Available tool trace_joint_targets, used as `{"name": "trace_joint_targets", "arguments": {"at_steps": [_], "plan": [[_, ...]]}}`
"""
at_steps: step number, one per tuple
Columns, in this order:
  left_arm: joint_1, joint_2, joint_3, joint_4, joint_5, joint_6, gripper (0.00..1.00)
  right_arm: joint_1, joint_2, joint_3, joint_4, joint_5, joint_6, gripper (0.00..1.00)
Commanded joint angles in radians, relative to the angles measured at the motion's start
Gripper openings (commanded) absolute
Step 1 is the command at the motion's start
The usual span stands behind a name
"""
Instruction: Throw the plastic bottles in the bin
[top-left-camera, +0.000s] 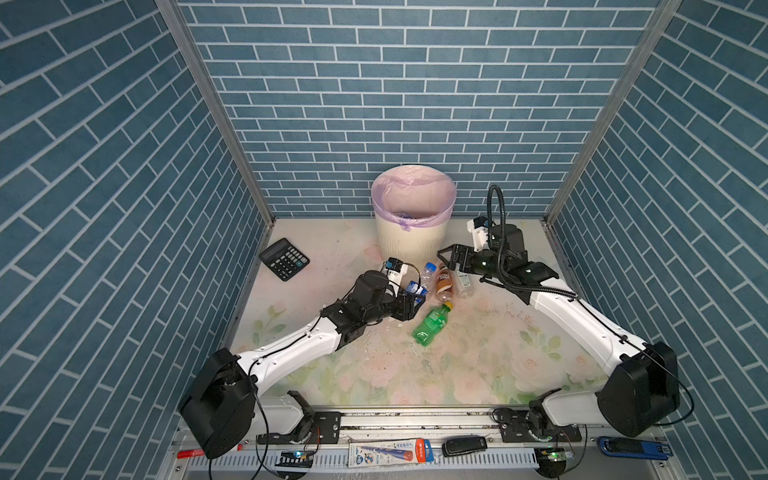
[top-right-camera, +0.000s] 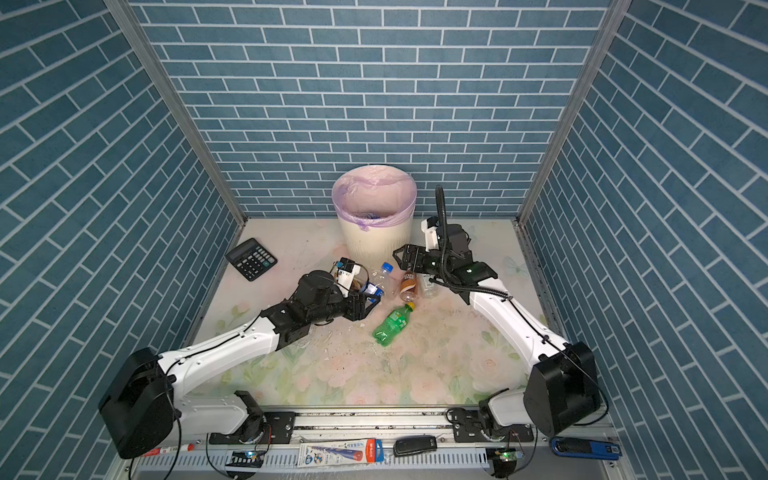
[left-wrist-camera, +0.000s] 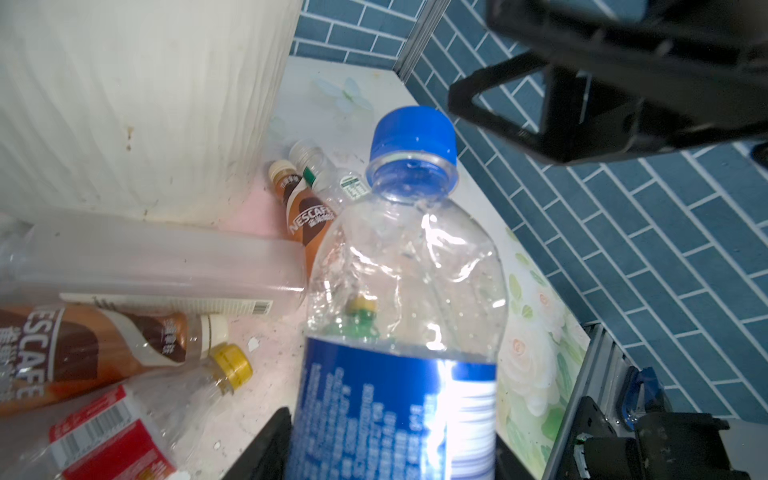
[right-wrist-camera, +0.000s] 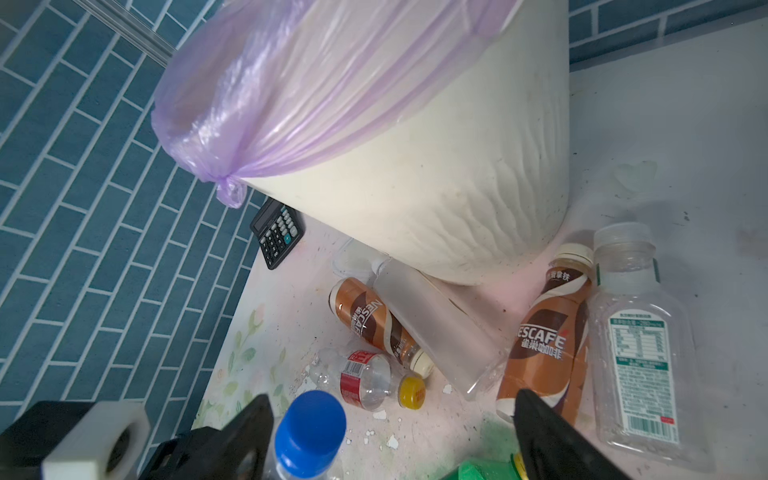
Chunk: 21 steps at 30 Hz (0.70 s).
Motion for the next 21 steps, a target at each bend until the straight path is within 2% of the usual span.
{"name": "trace_joint_targets", "arguments": {"at_steps": [1,4,10,21], "plan": [[-0.008,0.044,0.025,0.044,0.037,0.009,0.62,-0.001,-0.016,-0.056,0.084,-0.015,0.063,0.88],[-0.016,0.073,0.01,0.128,0.032,-0.03,0.61,-0.001,-0.021,-0.051,0.051,-0.025,0.044,0.87],[-0.056,0.128,0.031,0.184,-0.017,-0.038,0.61,-0.002,-0.041,-0.046,0.002,-0.043,0.018,0.83],[-0.085,0.166,0.106,0.185,-0.07,-0.006,0.6,-0.007,-0.026,-0.059,0.011,-0.041,0.038,0.68]]}}
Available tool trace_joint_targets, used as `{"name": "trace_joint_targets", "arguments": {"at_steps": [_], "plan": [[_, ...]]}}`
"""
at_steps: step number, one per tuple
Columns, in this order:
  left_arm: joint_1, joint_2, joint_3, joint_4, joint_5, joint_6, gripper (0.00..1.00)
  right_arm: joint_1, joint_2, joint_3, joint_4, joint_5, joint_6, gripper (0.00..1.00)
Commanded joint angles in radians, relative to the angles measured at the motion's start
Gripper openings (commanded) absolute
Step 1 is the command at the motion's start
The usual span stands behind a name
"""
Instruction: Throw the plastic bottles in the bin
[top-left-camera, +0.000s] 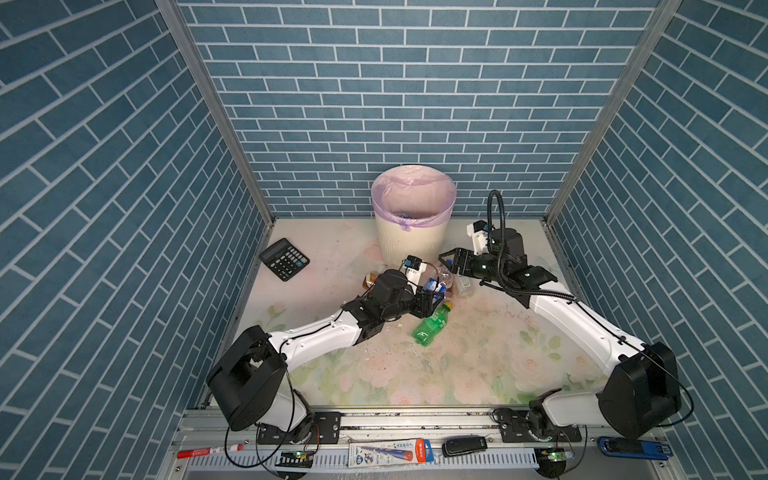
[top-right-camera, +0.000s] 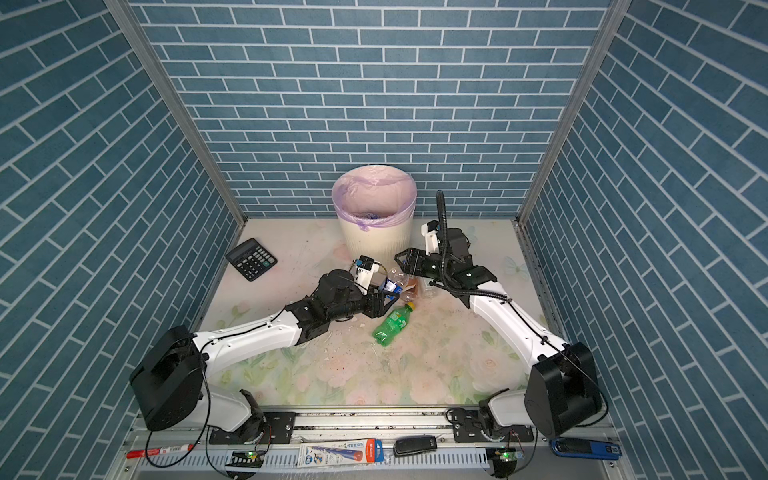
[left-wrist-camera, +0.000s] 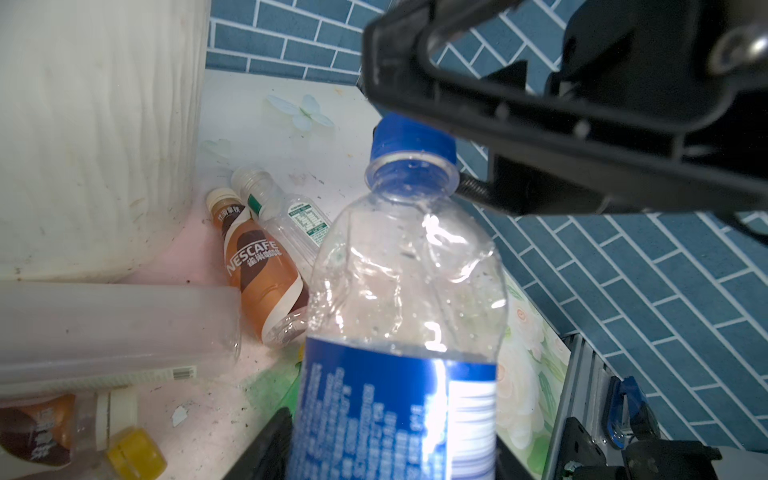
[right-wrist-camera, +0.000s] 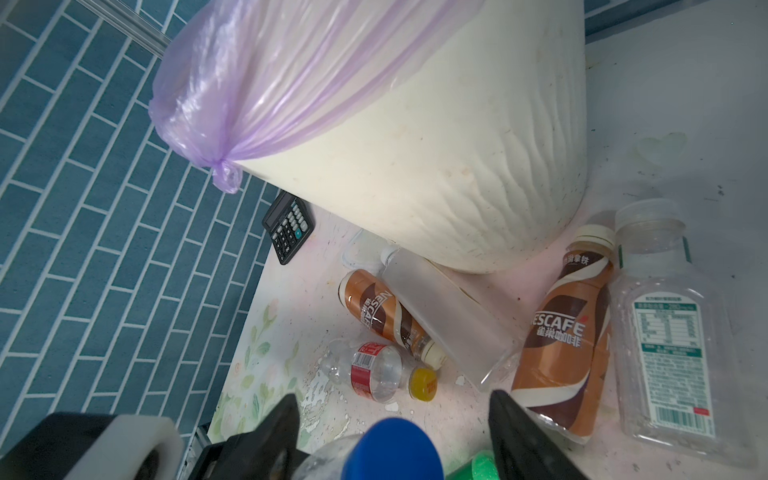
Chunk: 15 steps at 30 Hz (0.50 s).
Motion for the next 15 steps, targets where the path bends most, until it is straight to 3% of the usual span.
{"name": "trace_joint_targets", "arguments": {"at_steps": [1,15], "plan": [[-0.006,0.016,0.047,0.021,-0.036,0.025,0.6,-0.006,-0.009,-0.031,0.001,-0.011,0.02,0.65],[-0.007,0.076,0.116,0.027,-0.086,0.032,0.63,-0.011,0.011,-0.003,0.02,-0.049,0.049,0.29]]}}
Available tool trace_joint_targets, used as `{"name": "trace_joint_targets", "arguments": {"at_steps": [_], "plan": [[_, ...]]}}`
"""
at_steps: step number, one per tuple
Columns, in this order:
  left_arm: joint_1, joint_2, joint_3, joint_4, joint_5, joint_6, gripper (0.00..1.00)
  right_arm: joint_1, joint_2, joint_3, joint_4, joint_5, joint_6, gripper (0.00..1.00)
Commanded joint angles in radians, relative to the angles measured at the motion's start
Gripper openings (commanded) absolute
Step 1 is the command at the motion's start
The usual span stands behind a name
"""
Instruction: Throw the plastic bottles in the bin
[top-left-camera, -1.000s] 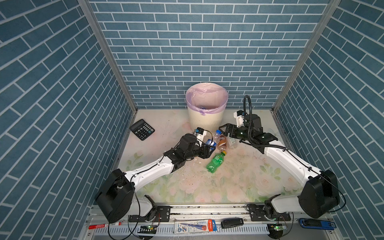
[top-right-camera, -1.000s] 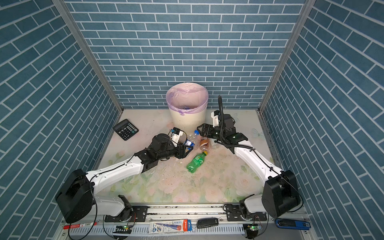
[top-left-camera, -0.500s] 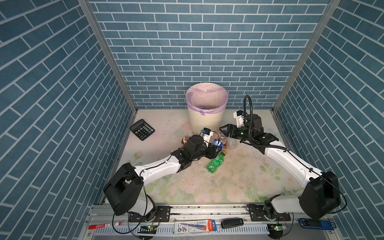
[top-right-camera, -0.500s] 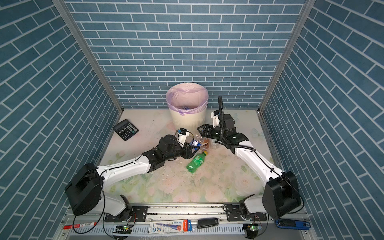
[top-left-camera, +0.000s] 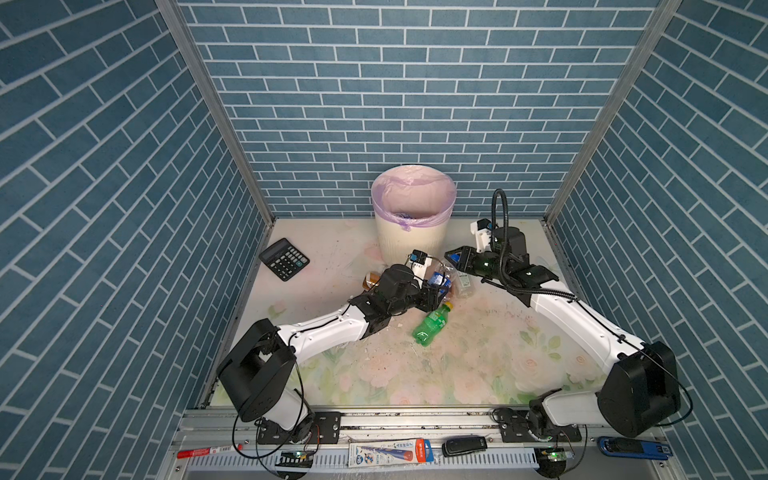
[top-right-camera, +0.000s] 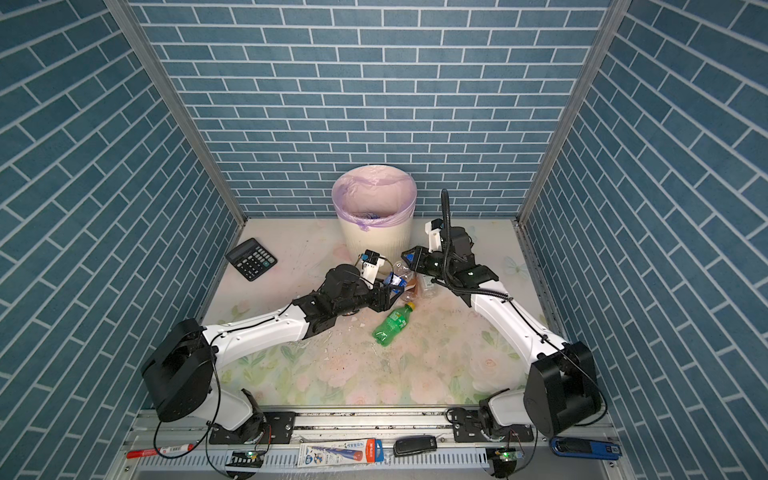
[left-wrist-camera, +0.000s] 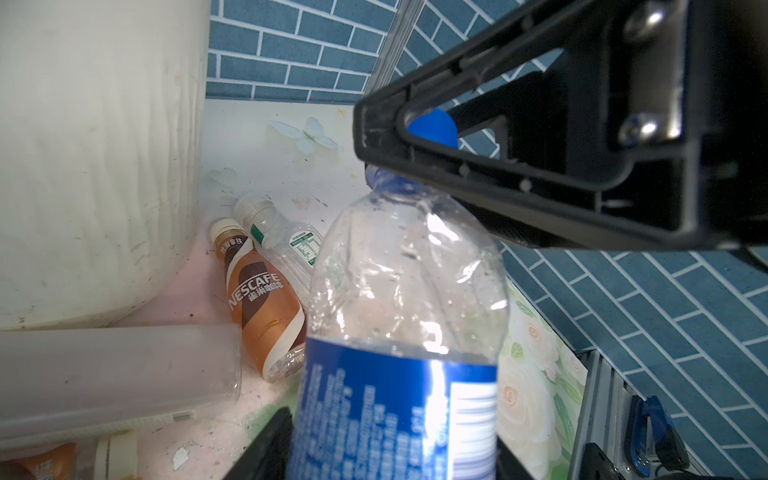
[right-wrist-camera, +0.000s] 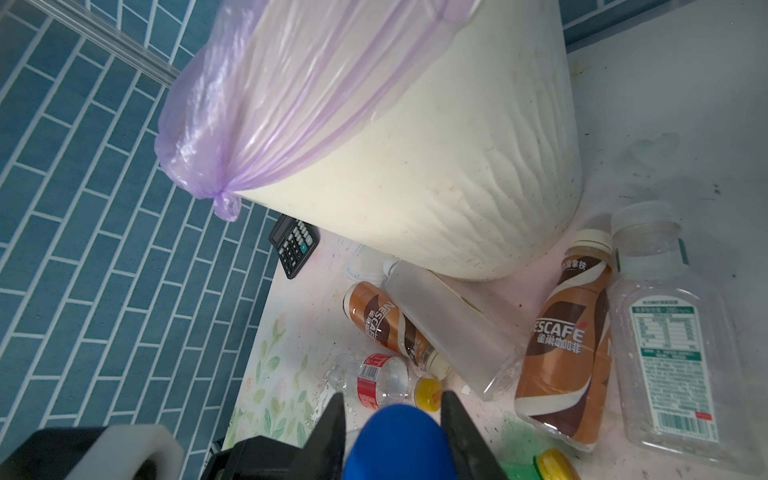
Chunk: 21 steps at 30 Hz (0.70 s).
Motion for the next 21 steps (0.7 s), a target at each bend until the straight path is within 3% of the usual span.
{"name": "trace_joint_targets", "arguments": {"at_steps": [1,8,15,21], "plan": [[-0.001,0.01,0.049,0.025,-0.043,0.007,0.65,0.007,0.0,-0.004,-0.01,-0.033,-0.004,0.26],[-0.001,-0.006,0.049,0.006,-0.057,0.013,0.73,0.008,-0.034,0.014,-0.037,-0.008,-0.014,0.11],[-0.002,-0.059,0.046,-0.032,-0.081,0.028,0.98,-0.007,-0.045,0.103,-0.086,0.036,-0.061,0.07],[-0.001,-0.121,0.08,-0.101,-0.089,0.074,0.99,-0.05,-0.031,0.273,-0.148,0.122,-0.107,0.01]]}}
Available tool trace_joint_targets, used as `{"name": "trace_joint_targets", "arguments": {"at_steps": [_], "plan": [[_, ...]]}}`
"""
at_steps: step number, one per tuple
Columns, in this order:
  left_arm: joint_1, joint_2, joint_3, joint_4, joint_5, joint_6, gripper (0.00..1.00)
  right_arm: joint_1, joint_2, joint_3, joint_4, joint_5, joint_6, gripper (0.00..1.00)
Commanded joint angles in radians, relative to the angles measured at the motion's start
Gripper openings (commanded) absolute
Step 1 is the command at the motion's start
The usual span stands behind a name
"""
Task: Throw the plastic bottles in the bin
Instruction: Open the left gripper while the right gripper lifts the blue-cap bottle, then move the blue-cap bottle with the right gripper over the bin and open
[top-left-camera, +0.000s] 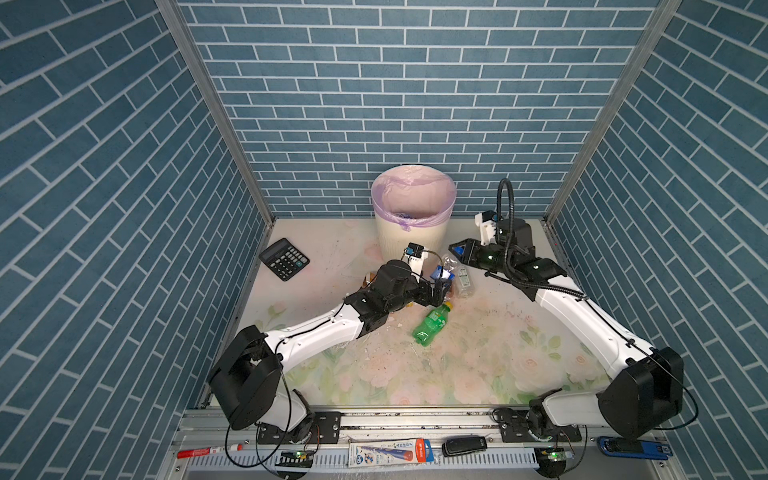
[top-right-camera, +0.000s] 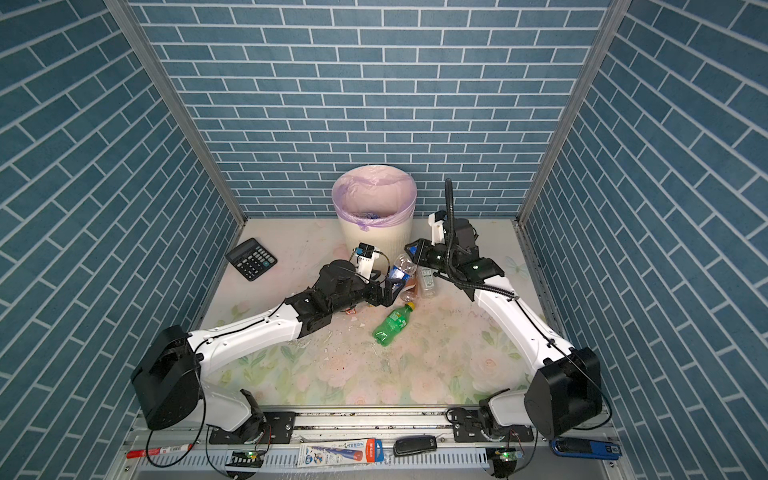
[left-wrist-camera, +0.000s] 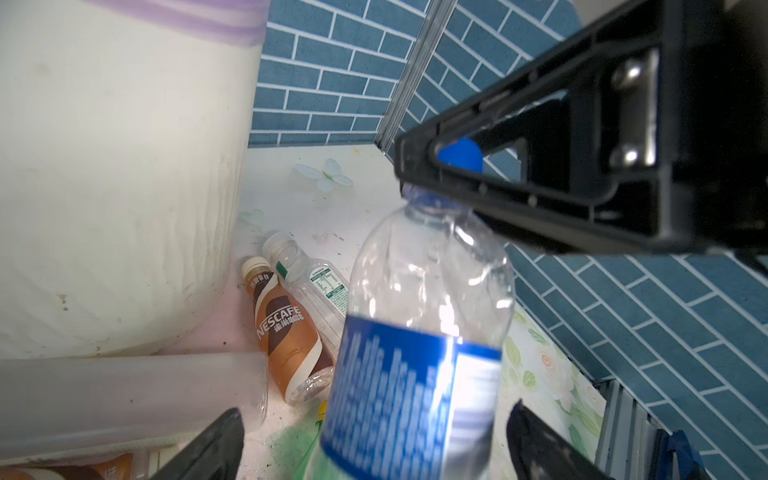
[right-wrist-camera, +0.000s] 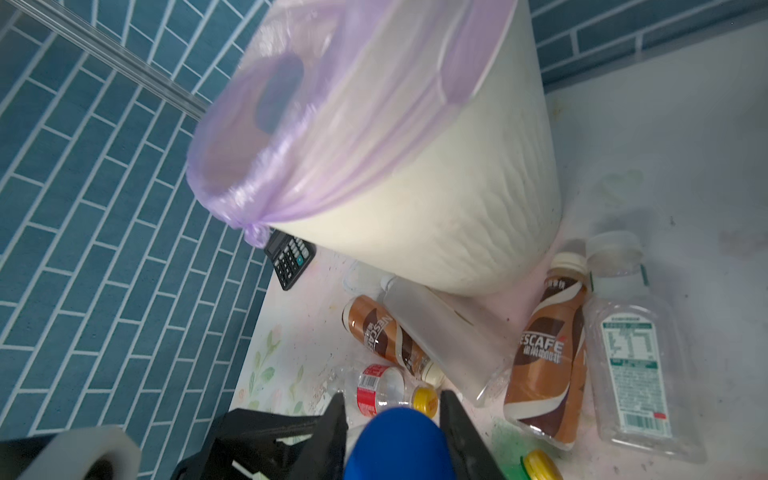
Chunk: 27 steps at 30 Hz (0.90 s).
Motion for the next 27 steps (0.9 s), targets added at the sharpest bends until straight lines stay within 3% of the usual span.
{"name": "trace_joint_targets", "arguments": {"at_steps": [1,15,23,27], "plan": [[0.002,-0.052,0.054,-0.054,-0.019,0.054,0.99,-0.03,-0.01,0.144,-0.018,0.066,-0.053,0.0],[0.031,-0.061,0.382,-0.216,-0.074,0.275,0.99,-0.12,0.155,0.745,0.029,0.279,-0.241,0.0],[0.056,-0.084,0.409,-0.21,-0.074,0.291,0.99,-0.166,0.168,0.892,0.197,0.438,-0.295,0.02],[0.082,-0.109,0.373,-0.199,-0.076,0.281,0.99,-0.164,0.265,0.971,0.164,0.396,-0.251,0.06]]}}
